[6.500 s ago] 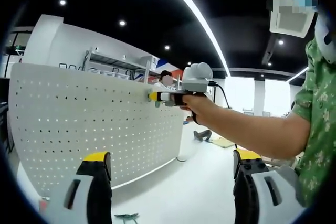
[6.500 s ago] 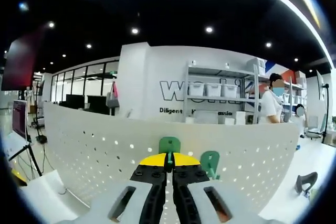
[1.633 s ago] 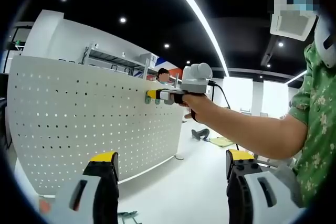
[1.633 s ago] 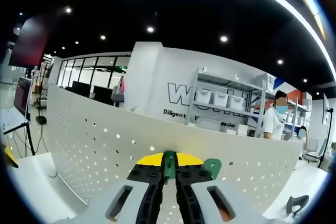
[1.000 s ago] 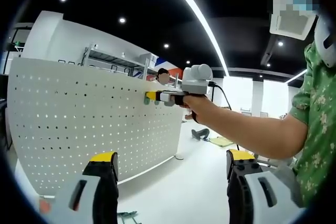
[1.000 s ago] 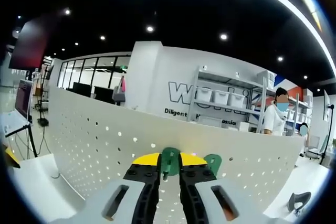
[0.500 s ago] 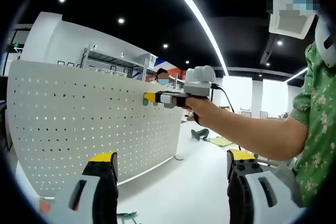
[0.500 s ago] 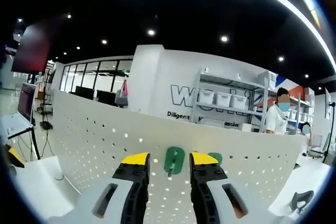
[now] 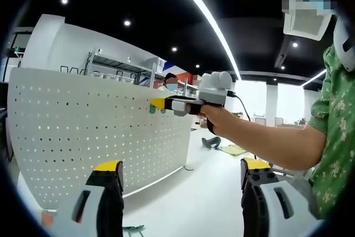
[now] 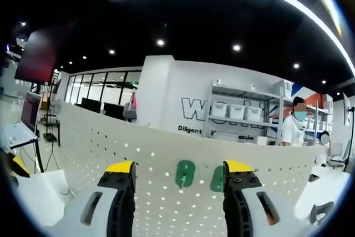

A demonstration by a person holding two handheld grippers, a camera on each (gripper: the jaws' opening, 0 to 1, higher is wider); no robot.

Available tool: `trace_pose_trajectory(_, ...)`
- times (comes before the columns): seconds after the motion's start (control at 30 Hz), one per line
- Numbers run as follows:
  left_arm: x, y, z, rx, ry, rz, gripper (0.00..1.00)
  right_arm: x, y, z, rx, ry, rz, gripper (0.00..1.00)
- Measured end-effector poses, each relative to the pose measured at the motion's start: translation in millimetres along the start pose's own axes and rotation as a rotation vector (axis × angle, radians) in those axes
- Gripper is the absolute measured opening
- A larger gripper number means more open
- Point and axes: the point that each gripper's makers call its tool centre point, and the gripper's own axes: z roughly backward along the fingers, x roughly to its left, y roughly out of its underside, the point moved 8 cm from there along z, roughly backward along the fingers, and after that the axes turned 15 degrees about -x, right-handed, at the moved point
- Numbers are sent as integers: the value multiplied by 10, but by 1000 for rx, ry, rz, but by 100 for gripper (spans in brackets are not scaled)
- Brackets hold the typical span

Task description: Insert the hook assembly into the mounting plate slot until the hook locks in place.

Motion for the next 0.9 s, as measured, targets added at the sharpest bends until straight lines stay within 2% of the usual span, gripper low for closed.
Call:
trace_pose_trajectory(0.47,-24,-35,18,1,-4,-10,91,-59,-20,122,1,27,-35,88)
trace_pose_trajectory(0.9,-68,-11,53,15,-14,-13,91,-75,67,363,50,-7,-61,86)
